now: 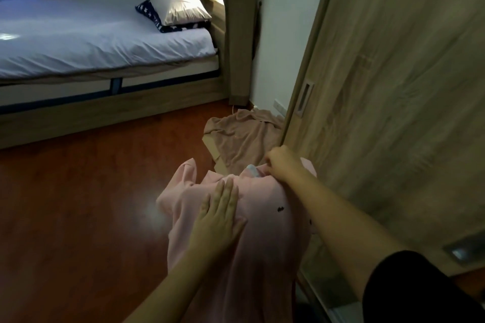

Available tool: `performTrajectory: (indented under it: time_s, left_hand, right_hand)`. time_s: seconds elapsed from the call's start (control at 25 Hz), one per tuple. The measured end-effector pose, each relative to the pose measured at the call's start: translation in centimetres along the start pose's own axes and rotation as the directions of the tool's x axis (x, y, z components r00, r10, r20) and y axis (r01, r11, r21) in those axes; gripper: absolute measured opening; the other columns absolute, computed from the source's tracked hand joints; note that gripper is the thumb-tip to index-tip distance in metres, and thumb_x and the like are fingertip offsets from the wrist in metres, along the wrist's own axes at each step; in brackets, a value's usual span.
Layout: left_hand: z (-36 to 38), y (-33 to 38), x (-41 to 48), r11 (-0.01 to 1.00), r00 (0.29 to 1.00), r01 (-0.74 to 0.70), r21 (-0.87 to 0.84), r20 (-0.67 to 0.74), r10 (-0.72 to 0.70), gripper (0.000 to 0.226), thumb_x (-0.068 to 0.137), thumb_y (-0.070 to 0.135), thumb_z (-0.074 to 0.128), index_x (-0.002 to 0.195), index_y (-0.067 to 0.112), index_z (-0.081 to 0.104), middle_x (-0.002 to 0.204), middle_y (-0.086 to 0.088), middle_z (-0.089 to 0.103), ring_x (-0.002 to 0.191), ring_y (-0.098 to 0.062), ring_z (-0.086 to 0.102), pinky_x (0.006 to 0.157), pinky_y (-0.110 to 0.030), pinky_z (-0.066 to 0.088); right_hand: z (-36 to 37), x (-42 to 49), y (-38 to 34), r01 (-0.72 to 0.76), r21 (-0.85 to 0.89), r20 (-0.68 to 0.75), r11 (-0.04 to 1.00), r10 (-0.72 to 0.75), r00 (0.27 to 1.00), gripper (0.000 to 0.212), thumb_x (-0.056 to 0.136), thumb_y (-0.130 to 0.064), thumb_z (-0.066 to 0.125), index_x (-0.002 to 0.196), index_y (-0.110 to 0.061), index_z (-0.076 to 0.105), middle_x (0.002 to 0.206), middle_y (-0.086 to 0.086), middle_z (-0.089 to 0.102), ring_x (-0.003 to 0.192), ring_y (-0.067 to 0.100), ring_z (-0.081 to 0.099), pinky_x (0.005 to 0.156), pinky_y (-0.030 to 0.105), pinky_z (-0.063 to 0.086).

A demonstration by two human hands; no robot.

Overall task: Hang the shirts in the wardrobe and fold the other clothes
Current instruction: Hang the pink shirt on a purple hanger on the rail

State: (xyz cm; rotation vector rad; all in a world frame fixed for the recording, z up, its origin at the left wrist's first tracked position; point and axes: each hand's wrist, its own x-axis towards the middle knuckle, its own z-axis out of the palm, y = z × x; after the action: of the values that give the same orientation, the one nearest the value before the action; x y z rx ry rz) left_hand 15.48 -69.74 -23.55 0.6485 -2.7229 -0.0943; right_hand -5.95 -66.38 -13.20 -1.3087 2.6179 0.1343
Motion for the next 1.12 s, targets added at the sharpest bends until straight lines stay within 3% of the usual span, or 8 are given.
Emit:
performTrajectory:
  time_s: [0.12, 0.2, 0.4, 0.44, 0.56, 0.64, 0.88, 1.12]
  left_hand:
    - [0.0, -0.1, 0.2, 1.0, 1.0, 0.005, 0.001, -0.014, -0.005, 0.078, 0.09, 0.048, 0.035, 0.15, 0.013, -0.002, 0.158, -0.007, 0.008, 0.145, -0.02, 0.001, 0.114, -0.038, -0.001]
    - [0.2, 0.0, 0.0, 1.0, 0.999, 0.003, -0.018, -0.052, -0.003, 0.076, 0.088, 0.049, 0.038, 0.149, 0.012, 0.01, 0.154, -0.008, 0.022, 0.144, -0.021, 0.007, 0.115, -0.04, 0.004]
    - [-2.6, -0.7, 0.9, 0.974, 0.995, 0.044, -0.22, -0.073, -0.061, 0.05, 0.088, 0.041, 0.038, 0.133, 0.019, 0.048, 0.142, -0.002, 0.046, 0.133, -0.025, 0.042, 0.107, -0.049, 0.038]
    - [-3.6, -1.1, 1.8, 0.962, 0.989, 0.101, -0.252, -0.079, -0.125, 0.042, 0.087, 0.04, 0.039, 0.124, 0.026, 0.054, 0.133, 0.003, 0.054, 0.125, -0.023, 0.051, 0.1, -0.047, 0.045]
    - [-6.3, 0.2, 2.5, 0.807, 0.929, 0.272, -0.524, -0.077, -0.363, 0.028, 0.093, 0.028, 0.043, 0.118, 0.019, 0.053, 0.095, 0.0, 0.067, 0.087, -0.018, 0.064, 0.073, -0.026, 0.05]
    - [-7.5, 1.0, 3.9, 0.792, 0.909, 0.315, -0.523, -0.074, -0.41, 0.03, 0.095, 0.022, 0.043, 0.123, 0.011, 0.046, 0.084, -0.005, 0.066, 0.074, -0.023, 0.064, 0.062, -0.026, 0.044]
    - [-7.6, -0.1, 9.2, 0.981, 0.961, 0.194, 0.032, 0.194, -0.196, 0.041, 0.091, 0.026, 0.043, 0.131, 0.033, 0.049, 0.11, -0.011, 0.066, 0.098, -0.035, 0.061, 0.078, -0.039, 0.047]
    - [-8.5, 0.1, 10.1, 0.983, 0.931, 0.182, 0.03, 0.317, -0.182, 0.029, 0.095, 0.035, 0.043, 0.114, 0.029, 0.064, 0.115, -0.008, 0.05, 0.102, -0.031, 0.054, 0.078, -0.04, 0.044]
  right_hand:
    - [0.0, 0.5, 0.6, 0.035, 0.333, -0.232, 0.942, 0.046, 0.972, 0.026, 0.096, -0.024, 0.041, 0.113, -0.008, 0.051, 0.102, 0.01, 0.057, 0.095, 0.029, 0.058, 0.067, 0.028, 0.043]
    - [-1.2, -1.1, 0.8, 0.232, 0.476, -0.47, 0.848, 0.022, 0.882, 0.017, 0.095, -0.019, 0.037, 0.101, -0.007, 0.047, 0.095, 0.011, 0.054, 0.083, 0.025, 0.055, 0.065, 0.032, 0.041]
    - [0.6, -10.1, 1.2, 0.614, 0.054, -0.781, 0.787, -0.35, 0.518, 0.014, 0.083, -0.013, 0.046, 0.089, -0.005, 0.056, 0.079, 0.013, 0.061, 0.077, 0.022, 0.053, 0.074, 0.032, 0.044]
    - [2.3, -11.4, 1.6, 0.619, 0.032, -0.771, 0.785, -0.375, 0.515, 0.014, 0.081, -0.012, 0.047, 0.092, -0.008, 0.054, 0.079, 0.013, 0.064, 0.08, 0.018, 0.053, 0.077, 0.029, 0.044]
    - [7.5, -13.5, 2.2, 0.546, 0.214, -0.651, 0.81, -0.298, 0.698, 0.013, 0.081, -0.015, 0.043, 0.093, -0.021, 0.047, 0.074, 0.008, 0.063, 0.074, 0.007, 0.05, 0.069, 0.03, 0.053]
    - [9.1, -13.5, 1.8, 0.452, 0.371, -0.573, 0.811, -0.183, 0.799, 0.02, 0.084, -0.019, 0.037, 0.098, -0.021, 0.052, 0.08, 0.006, 0.063, 0.076, 0.004, 0.05, 0.067, 0.035, 0.056]
    - [8.8, -12.7, -0.3, 0.31, 0.515, -0.471, 0.799, -0.039, 0.881, 0.057, 0.078, -0.031, 0.034, 0.122, -0.002, 0.054, 0.11, 0.013, 0.063, 0.099, 0.017, 0.057, 0.087, 0.026, 0.047]
    - [7.6, -12.1, -1.7, 0.167, 0.597, -0.435, 0.784, 0.142, 0.889, 0.036, 0.089, -0.035, 0.057, 0.116, -0.012, 0.052, 0.11, 0.002, 0.056, 0.096, 0.013, 0.055, 0.084, 0.028, 0.049]
